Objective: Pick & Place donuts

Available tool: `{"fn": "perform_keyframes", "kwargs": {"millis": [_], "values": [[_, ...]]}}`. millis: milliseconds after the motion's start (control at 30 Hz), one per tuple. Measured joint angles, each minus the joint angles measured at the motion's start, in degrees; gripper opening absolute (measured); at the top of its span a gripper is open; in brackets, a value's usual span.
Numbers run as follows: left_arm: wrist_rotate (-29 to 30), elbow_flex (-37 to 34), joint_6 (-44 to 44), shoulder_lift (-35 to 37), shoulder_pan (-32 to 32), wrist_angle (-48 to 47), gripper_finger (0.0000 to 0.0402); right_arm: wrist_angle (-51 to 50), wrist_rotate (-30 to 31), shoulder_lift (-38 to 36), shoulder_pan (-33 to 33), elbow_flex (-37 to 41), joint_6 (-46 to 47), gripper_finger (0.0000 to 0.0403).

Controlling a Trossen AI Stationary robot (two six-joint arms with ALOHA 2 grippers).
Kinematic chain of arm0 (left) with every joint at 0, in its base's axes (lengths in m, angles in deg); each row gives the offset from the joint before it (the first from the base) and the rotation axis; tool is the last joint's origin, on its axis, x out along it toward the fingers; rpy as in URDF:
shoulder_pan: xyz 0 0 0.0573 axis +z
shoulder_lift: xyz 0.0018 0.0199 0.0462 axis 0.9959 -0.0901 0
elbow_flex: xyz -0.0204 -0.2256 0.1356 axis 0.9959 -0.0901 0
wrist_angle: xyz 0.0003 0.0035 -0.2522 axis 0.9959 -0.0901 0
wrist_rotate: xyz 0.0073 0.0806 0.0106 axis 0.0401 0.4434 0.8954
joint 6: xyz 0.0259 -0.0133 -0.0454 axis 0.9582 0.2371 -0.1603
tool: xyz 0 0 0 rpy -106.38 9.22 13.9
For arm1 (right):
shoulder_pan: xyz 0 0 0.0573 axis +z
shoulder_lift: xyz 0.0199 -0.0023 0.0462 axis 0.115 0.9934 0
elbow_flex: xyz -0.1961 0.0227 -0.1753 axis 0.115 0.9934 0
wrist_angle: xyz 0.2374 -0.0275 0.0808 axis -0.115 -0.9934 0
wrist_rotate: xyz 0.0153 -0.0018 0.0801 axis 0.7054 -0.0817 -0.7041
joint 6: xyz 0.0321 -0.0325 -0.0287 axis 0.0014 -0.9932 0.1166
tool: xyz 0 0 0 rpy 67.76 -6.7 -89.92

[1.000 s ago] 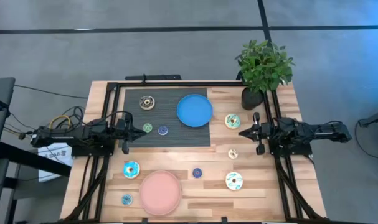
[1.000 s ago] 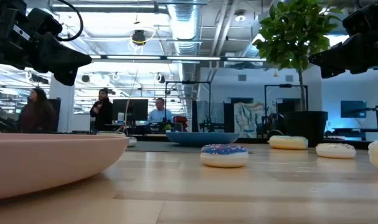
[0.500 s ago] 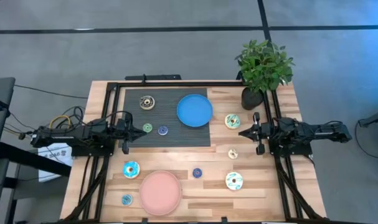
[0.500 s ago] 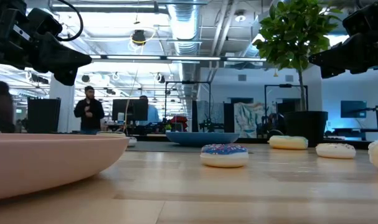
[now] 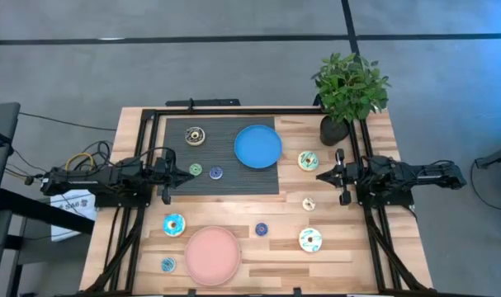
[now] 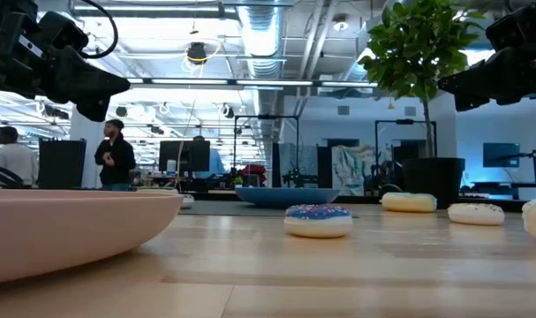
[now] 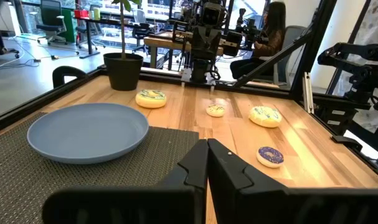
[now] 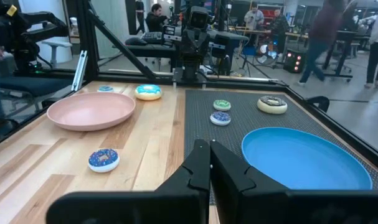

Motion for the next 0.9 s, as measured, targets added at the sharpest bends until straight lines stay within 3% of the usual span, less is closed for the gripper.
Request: {"fn": "perform_keyframes", "kwargs": {"millis": [633,767,900], "values": [[0.01,0.0,-5.39,0.0,0.01,0.21,0.0,-0.02,0.02,-0.02,-0.02,0.02,0.0,0.0],[0.16,-0.01,-6.83,-0.02,0.02,4.08,0.0,-0.01,0.01,0.01,-0.02,0.01,0.0,0.0],[4.6,0.0,1.35,-0.09,0.08,10.22,0.0001,0.0,0.02,0.0,0.0,-0.01,0.02,0.0]]}}
